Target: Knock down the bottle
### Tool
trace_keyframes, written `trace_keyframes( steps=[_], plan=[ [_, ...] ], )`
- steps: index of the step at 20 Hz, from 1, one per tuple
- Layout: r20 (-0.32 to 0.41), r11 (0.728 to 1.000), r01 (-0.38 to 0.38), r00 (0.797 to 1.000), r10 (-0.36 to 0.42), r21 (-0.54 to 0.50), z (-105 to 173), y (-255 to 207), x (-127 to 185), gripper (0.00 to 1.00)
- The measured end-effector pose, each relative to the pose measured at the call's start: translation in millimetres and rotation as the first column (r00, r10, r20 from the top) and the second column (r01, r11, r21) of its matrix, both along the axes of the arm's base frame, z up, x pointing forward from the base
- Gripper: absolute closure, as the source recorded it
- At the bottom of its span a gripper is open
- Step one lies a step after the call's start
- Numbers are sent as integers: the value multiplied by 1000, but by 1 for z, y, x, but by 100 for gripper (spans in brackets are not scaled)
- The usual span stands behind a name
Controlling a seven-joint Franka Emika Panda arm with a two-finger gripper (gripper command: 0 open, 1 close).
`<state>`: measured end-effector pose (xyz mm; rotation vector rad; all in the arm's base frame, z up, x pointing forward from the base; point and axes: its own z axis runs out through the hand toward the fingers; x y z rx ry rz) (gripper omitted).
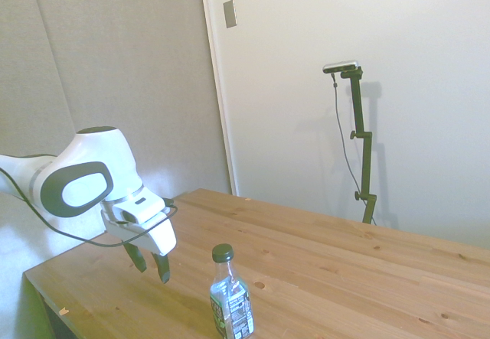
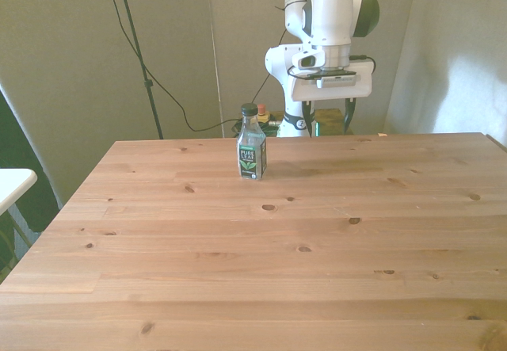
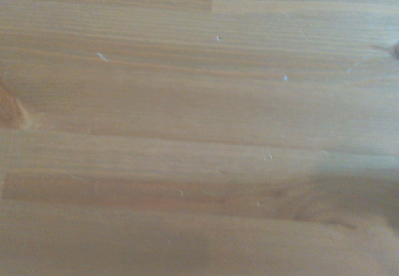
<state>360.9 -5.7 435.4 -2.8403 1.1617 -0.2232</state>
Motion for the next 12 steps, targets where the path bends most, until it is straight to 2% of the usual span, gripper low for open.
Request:
trace_keyframes(
  steps=[5, 12],
  plan=[
    [49, 997, 83, 995, -82, -7, 25, -57, -40, 100],
    [91, 981, 191, 978, -189, -18, 43, -119, -55, 100]
  ],
)
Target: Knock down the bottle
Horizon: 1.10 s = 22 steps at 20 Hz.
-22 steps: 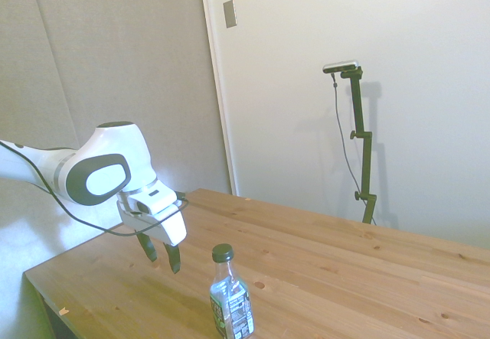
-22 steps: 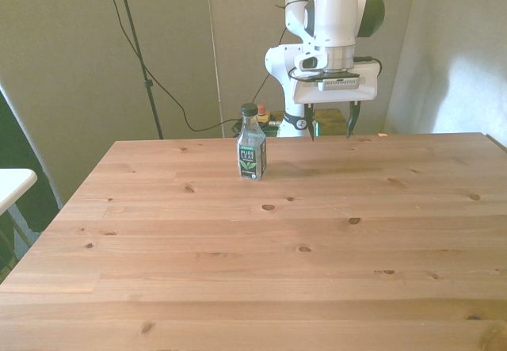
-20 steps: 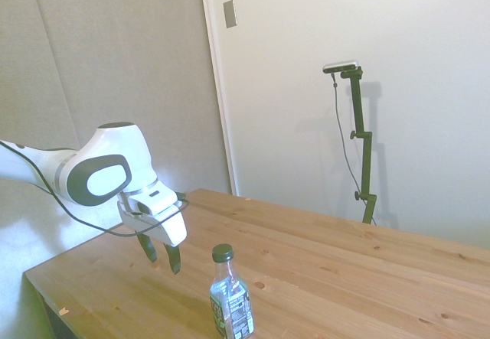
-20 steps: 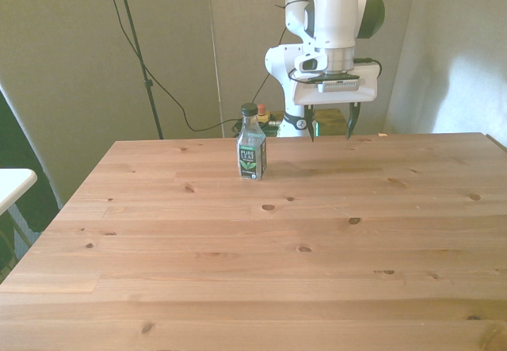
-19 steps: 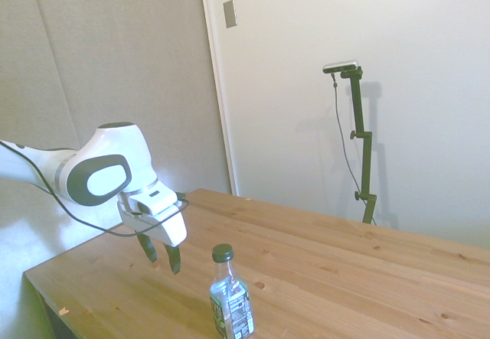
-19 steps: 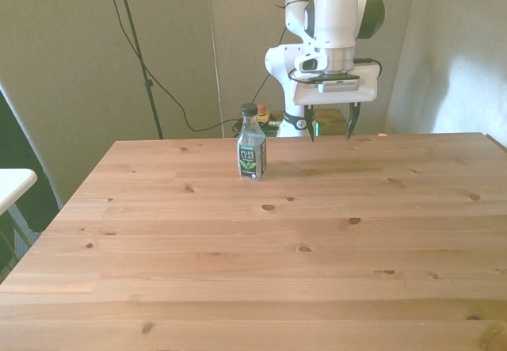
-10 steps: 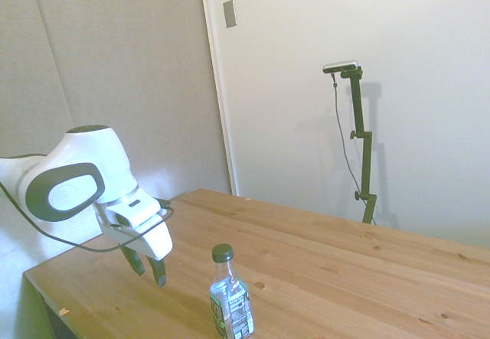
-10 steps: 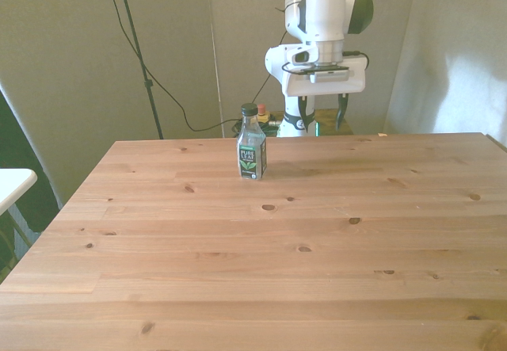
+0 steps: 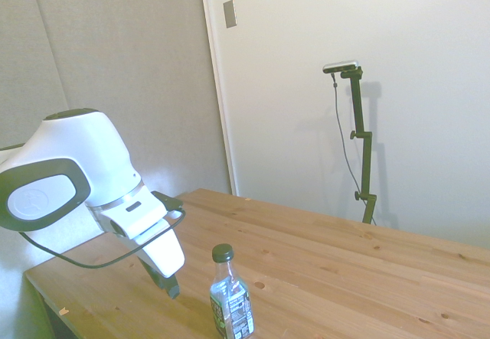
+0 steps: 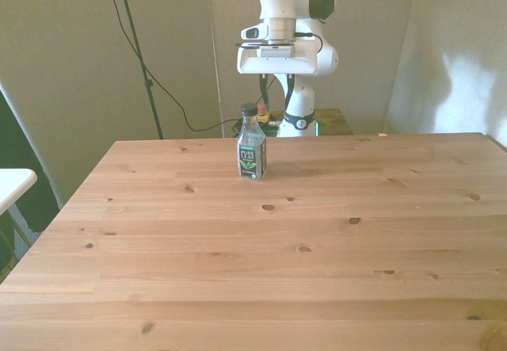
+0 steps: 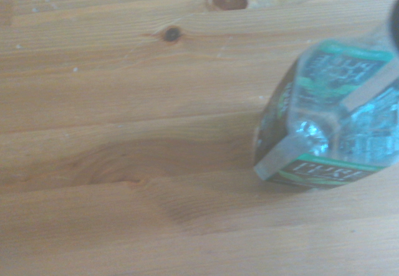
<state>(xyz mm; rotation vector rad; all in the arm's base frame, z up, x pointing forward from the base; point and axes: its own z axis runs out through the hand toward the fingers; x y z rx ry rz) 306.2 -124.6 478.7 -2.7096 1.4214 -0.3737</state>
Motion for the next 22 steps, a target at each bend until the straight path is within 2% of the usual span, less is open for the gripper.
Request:
trace_keyframes(
  steps=[11, 22],
  plan=[
    [13, 999, 54, 998, -54, -2, 10, -36, 35, 100],
    [22, 996, 87, 996, -86, -9, 18, -47, 70, 100]
  ],
)
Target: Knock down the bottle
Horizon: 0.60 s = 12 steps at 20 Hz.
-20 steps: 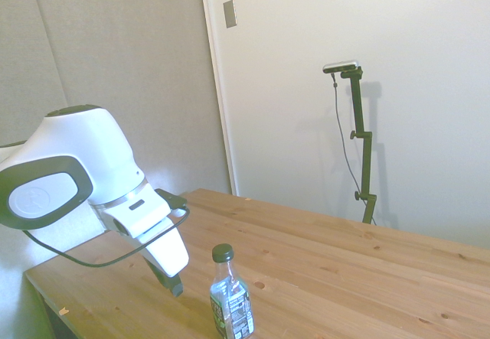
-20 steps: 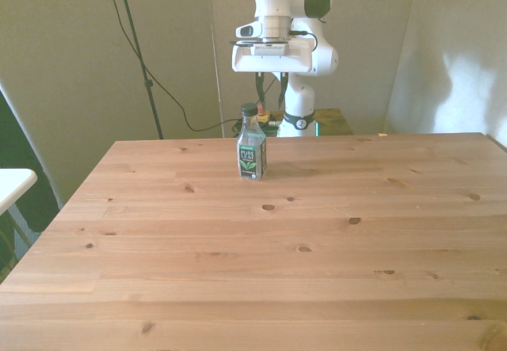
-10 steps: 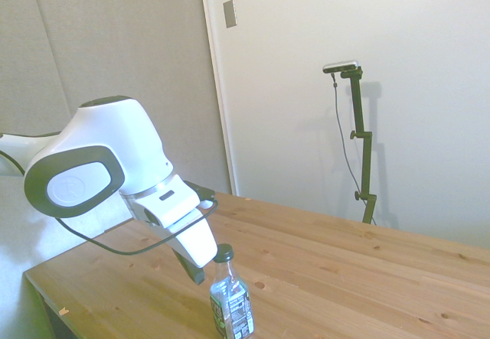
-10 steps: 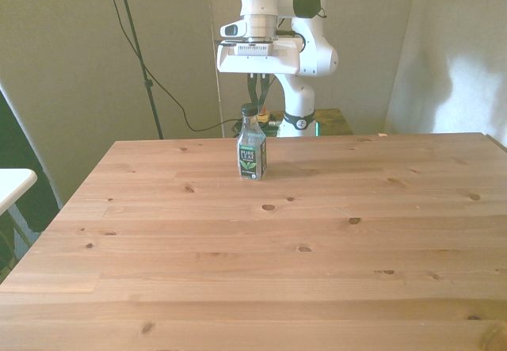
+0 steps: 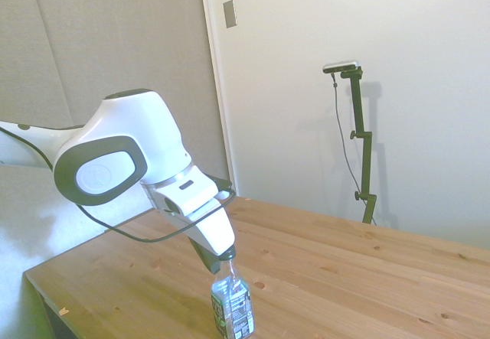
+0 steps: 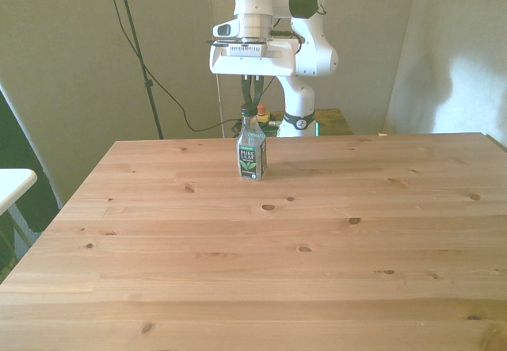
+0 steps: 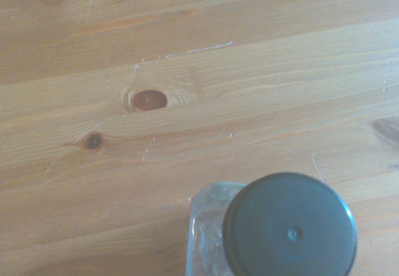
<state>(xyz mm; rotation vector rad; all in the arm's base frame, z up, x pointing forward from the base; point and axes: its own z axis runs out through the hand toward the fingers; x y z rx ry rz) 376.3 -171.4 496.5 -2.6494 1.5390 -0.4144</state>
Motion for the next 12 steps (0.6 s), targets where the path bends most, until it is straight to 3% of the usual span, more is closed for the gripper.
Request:
trace_keyframes(
  steps=[12],
  plan=[
    [33, 993, 118, 992, -118, -1, -8, -31, 74, 100]
  ],
)
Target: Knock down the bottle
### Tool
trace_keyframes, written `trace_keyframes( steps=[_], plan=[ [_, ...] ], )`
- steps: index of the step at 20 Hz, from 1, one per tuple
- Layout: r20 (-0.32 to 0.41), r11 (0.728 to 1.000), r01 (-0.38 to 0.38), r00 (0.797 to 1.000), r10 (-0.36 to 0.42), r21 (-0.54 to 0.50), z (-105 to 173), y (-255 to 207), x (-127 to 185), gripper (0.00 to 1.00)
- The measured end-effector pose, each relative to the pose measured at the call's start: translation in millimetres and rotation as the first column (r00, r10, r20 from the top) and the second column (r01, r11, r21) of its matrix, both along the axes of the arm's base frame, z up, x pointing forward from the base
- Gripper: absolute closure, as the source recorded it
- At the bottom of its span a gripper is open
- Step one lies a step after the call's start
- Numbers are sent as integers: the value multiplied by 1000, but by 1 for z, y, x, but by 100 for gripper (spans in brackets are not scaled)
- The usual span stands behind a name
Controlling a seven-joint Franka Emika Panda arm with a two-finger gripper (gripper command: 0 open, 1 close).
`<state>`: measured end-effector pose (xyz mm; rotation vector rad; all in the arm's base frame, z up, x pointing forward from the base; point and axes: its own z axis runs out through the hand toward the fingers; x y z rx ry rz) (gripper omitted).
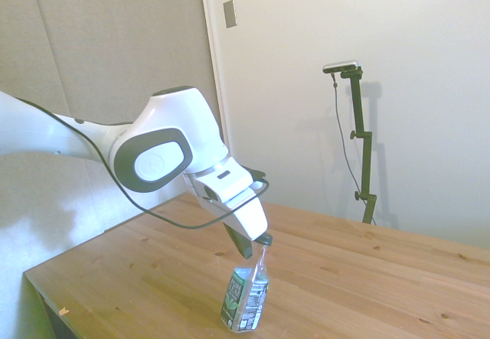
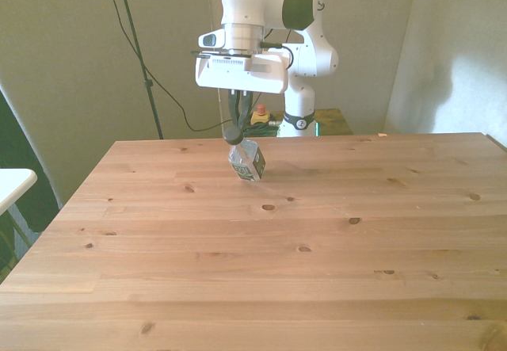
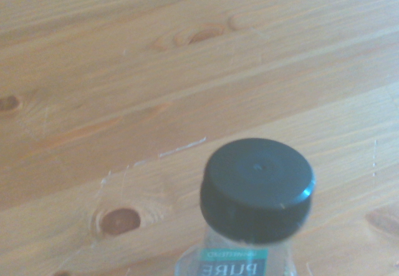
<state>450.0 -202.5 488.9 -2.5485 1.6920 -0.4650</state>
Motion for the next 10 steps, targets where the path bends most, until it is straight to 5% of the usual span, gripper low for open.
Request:
trace_keyframes(
  steps=[10],
  plan=[
    [106, 997, 74, 992, -72, -15, -10, -41, 49, 100]
  ],
)
